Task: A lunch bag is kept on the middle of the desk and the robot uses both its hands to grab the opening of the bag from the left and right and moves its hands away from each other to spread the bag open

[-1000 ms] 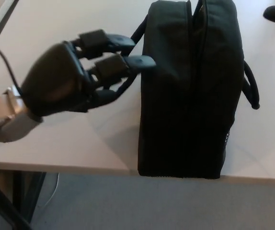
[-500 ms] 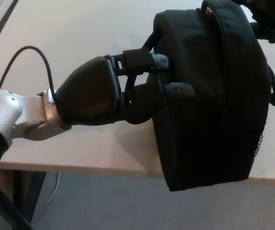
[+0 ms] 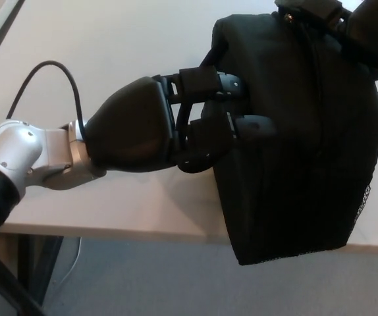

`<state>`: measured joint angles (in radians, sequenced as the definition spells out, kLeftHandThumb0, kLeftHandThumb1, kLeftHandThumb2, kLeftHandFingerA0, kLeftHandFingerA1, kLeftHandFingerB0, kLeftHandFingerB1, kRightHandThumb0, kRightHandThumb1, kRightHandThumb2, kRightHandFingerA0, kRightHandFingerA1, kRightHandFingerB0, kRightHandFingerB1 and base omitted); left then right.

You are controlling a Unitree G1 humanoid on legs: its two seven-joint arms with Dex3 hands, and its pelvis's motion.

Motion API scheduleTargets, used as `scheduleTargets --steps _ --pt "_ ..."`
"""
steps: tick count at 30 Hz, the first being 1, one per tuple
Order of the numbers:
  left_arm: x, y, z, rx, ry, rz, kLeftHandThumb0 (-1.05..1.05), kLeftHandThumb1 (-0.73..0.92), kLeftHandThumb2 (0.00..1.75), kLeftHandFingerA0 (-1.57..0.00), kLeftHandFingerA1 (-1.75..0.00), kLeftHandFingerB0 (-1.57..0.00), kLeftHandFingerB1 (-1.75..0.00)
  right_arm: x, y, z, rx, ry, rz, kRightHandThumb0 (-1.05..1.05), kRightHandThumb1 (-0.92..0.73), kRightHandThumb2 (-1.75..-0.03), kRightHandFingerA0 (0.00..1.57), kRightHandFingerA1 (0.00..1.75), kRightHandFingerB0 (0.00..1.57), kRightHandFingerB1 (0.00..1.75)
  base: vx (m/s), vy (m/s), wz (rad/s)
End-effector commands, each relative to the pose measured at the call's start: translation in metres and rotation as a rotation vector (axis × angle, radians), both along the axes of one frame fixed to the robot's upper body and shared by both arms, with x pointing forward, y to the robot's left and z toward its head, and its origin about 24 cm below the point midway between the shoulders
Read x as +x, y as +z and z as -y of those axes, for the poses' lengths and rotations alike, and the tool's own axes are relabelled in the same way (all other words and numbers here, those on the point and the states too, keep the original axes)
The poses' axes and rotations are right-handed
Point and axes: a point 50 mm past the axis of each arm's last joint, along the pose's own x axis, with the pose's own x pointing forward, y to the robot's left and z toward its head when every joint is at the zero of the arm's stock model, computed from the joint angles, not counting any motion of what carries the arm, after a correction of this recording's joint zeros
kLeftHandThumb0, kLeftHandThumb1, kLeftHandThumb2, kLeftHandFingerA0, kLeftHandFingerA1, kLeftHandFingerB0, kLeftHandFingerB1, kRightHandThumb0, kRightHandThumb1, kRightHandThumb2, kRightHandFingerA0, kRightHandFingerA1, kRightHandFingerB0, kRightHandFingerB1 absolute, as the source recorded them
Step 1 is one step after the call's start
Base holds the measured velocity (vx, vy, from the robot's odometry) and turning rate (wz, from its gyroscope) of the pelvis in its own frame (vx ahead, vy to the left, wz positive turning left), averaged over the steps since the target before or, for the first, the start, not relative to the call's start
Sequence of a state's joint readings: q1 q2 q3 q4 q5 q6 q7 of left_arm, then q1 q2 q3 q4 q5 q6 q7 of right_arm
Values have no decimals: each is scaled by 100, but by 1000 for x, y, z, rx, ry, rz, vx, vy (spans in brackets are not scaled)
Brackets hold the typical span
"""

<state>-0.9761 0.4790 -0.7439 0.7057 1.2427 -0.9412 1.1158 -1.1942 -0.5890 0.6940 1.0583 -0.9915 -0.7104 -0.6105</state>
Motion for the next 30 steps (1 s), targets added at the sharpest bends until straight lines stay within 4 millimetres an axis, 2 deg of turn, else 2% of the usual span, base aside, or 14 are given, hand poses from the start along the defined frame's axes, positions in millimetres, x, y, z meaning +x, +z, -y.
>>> scheduleTargets --steps 1,3,4,5,14,15,16,18,19,22,23,26,27,30 --pt "0 1 -5 -6 16 30 -3 40 93 -27 -55 -16 -51 -2 -7 4 0 -6 -21 -45 -47 -67 16 39 8 32 0 0 0" --pt "0 2 -7 -5 24 34 -3 40 93 -27 -55 -17 -51 -2 -8 4 -1 -7 -23 -45 -47 -67 16 39 8 33 0 0 0" --pt "-1 0 -9 -16 29 27 -4 57 64 -42 -36 -28 -33 -2 -9 5 3 -9 -31 -39 -56 -58 21 33 11 26 0 0 0" --pt "-1 -1 -9 -23 31 22 -4 57 62 -42 -36 -29 -33 -3 -11 6 4 -13 -40 -43 -49 -66 16 37 10 33 0 0 0" --pt "-3 -1 -16 -105 49 100 -3 59 58 -39 -33 -29 -31 -4 -14 8 40 -10 -49 -37 -57 -58 21 32 12 26 0 0 0" --pt "-2 0 -16 -107 49 106 -3 39 90 -25 -54 -18 -51 -5 -14 9 42 -11 -48 -37 -57 -58 21 32 12 26 0 0 0" --pt "-2 0 -16 -108 49 109 -3 39 90 -25 -54 -18 -51 -5 -14 9 43 -11 -48 -37 -57 -58 21 32 12 26 0 0 0" --pt "-2 2 -17 -114 54 135 -3 39 89 -23 -53 -18 -51 -5 -14 10 32 -12 -39 -42 -49 -66 17 37 11 33 0 0 0" --pt "-2 3 -18 -120 52 142 -4 58 58 -39 -33 -30 -31 -5 -15 10 34 -14 -46 -37 -57 -58 20 32 11 26 0 0 0" --pt "-1 6 -19 -116 56 175 -3 57 59 -42 -35 -29 -31 -5 -16 10 45 -13 -59 -37 -57 -58 20 32 13 27 0 0 0" --pt "0 8 -20 -106 63 182 -2 58 60 -44 -35 -29 -32 -4 -17 11 35 -20 -56 -42 -49 -65 16 36 12 33 0 0 0" --pt "0 10 -22 -104 65 182 0 58 60 -45 -36 -30 -32 -5 -18 11 25 -24 -68 -37 -57 -57 19 31 12 26 0 0 0" --pt "1 12 -23 -90 76 192 -2 58 60 -44 -35 -29 -32 -5 -18 11 27 -23 -61 -42 -48 -65 17 37 12 33 0 0 0" --pt "2 15 -24 -85 85 215 -5 57 60 -44 -35 -31 -32 -5 -19 12 31 -24 -53 -42 -47 -65 18 37 12 33 0 0 0"
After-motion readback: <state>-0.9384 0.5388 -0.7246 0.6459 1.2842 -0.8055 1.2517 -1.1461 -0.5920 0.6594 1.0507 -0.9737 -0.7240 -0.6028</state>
